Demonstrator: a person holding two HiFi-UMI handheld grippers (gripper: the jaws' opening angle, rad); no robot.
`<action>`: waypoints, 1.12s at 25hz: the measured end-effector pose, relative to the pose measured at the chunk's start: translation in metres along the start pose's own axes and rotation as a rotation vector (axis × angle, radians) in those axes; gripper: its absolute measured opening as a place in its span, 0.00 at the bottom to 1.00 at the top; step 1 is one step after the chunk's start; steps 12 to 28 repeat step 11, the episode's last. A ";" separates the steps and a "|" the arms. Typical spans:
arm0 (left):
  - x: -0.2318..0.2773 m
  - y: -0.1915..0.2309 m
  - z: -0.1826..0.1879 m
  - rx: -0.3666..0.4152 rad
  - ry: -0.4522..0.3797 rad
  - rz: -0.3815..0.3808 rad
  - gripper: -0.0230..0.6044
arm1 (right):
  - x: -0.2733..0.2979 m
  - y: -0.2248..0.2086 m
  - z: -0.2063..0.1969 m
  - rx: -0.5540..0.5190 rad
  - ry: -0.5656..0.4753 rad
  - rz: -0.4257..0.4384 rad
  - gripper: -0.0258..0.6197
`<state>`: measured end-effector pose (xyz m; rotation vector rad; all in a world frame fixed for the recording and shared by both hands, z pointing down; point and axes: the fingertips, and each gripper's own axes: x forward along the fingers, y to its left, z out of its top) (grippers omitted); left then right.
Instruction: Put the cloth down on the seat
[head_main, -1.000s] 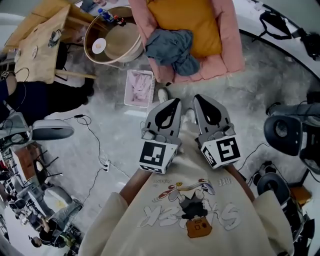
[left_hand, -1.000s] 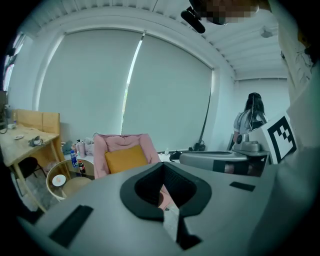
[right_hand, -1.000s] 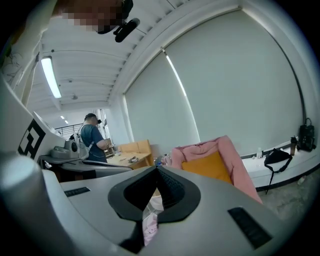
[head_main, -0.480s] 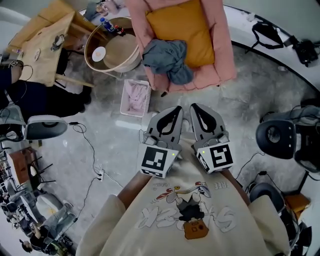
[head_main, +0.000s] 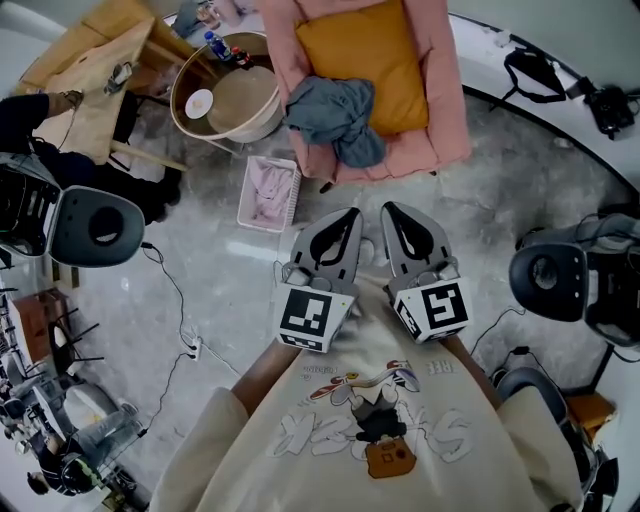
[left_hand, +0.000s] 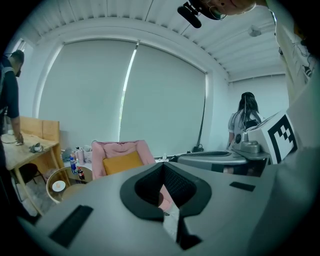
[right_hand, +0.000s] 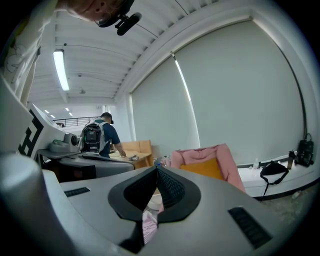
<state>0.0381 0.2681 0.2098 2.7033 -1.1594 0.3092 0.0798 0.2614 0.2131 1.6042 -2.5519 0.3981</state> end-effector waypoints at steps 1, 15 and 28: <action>0.000 0.000 -0.001 0.000 0.002 0.001 0.04 | 0.000 0.000 -0.002 0.003 0.005 0.000 0.07; -0.005 0.006 -0.011 -0.063 0.017 0.008 0.04 | 0.000 0.010 -0.005 -0.028 0.020 0.020 0.07; -0.005 0.006 -0.011 -0.063 0.017 0.008 0.04 | 0.000 0.010 -0.005 -0.028 0.020 0.020 0.07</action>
